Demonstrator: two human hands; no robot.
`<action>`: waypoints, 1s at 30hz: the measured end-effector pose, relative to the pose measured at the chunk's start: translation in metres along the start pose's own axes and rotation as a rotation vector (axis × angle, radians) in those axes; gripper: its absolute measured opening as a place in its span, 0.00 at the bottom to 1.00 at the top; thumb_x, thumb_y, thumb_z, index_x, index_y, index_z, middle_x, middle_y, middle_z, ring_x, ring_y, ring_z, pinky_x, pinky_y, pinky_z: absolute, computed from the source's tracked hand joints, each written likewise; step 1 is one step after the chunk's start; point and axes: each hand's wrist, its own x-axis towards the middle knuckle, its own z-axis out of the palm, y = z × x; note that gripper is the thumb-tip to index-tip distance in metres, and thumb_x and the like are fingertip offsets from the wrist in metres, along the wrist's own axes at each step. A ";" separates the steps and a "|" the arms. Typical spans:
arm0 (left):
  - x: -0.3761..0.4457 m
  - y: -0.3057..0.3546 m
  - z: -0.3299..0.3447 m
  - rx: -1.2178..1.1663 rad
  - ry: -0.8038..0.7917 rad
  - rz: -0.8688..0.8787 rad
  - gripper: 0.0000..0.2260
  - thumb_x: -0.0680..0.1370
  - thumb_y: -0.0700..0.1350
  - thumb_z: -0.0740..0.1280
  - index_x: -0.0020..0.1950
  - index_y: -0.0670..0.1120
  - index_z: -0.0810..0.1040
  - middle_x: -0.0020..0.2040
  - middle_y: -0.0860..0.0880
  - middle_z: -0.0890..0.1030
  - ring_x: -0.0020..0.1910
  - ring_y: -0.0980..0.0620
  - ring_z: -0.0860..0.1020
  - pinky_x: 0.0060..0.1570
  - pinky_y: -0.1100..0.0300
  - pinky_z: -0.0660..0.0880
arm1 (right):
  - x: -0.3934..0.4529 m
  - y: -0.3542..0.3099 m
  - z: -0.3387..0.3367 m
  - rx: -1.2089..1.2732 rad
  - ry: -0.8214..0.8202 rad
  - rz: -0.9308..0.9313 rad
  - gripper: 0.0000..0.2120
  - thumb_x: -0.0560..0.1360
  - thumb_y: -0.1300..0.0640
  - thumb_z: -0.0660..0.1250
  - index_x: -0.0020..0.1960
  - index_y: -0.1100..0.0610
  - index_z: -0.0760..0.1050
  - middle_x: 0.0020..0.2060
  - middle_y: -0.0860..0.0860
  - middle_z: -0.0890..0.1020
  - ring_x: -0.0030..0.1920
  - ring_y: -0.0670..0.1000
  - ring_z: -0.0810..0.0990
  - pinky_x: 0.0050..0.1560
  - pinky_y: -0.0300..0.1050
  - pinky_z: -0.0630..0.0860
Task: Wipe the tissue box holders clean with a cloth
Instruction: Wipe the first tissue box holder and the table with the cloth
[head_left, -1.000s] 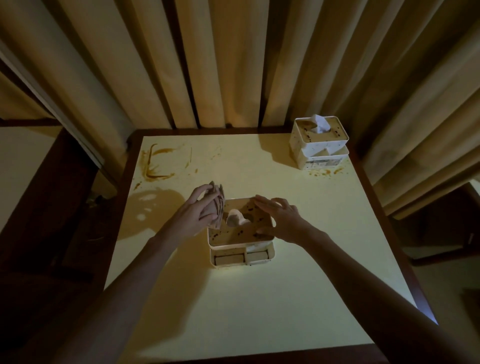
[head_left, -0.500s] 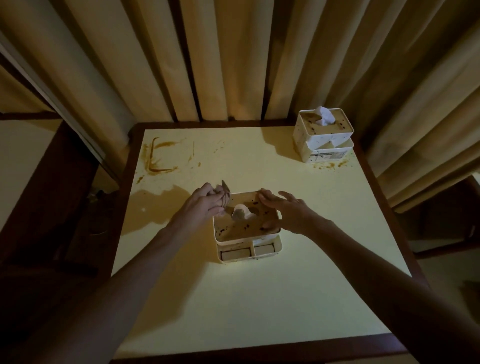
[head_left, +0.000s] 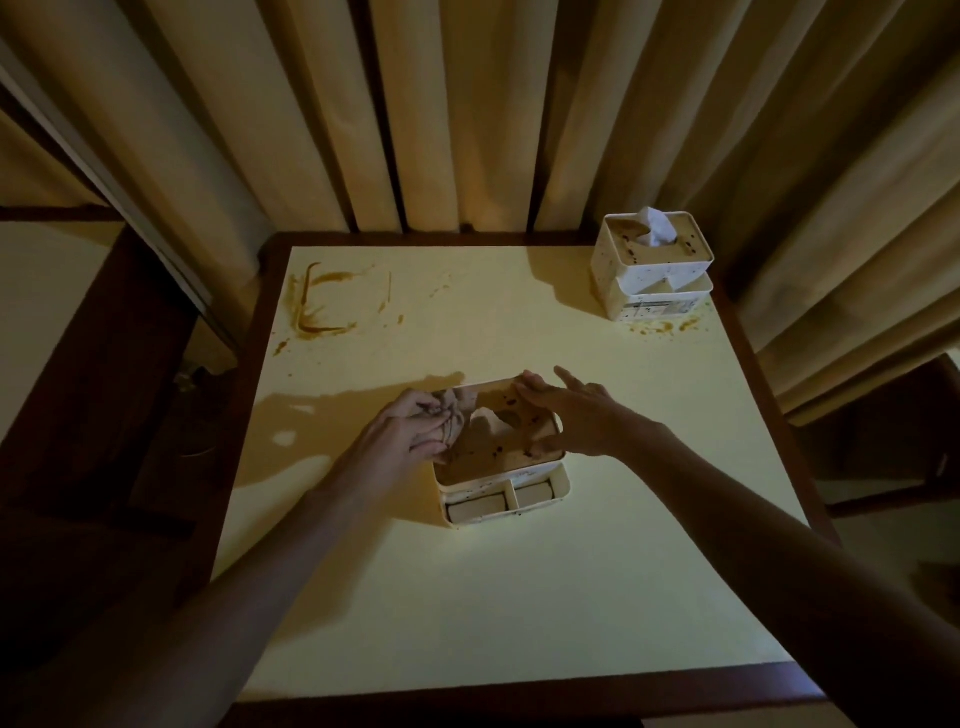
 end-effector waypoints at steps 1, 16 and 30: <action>-0.001 0.001 0.002 -0.012 0.009 -0.018 0.21 0.74 0.41 0.71 0.66 0.41 0.75 0.65 0.49 0.71 0.63 0.54 0.70 0.61 0.66 0.65 | 0.000 0.000 0.002 0.046 0.054 -0.011 0.39 0.74 0.46 0.68 0.78 0.51 0.50 0.78 0.48 0.50 0.77 0.56 0.46 0.72 0.57 0.52; -0.007 0.006 0.004 -0.118 0.045 -0.139 0.18 0.75 0.42 0.70 0.65 0.41 0.76 0.60 0.53 0.71 0.58 0.57 0.72 0.57 0.65 0.66 | 0.013 -0.039 0.016 0.160 0.315 -0.177 0.09 0.77 0.55 0.64 0.51 0.54 0.83 0.54 0.55 0.80 0.53 0.55 0.78 0.49 0.44 0.75; -0.008 0.012 0.008 -0.111 0.066 -0.172 0.21 0.75 0.42 0.70 0.68 0.44 0.73 0.66 0.50 0.72 0.65 0.55 0.71 0.61 0.69 0.62 | -0.003 -0.006 0.002 0.275 0.442 -0.109 0.13 0.77 0.61 0.62 0.60 0.55 0.79 0.49 0.53 0.81 0.46 0.54 0.78 0.46 0.43 0.73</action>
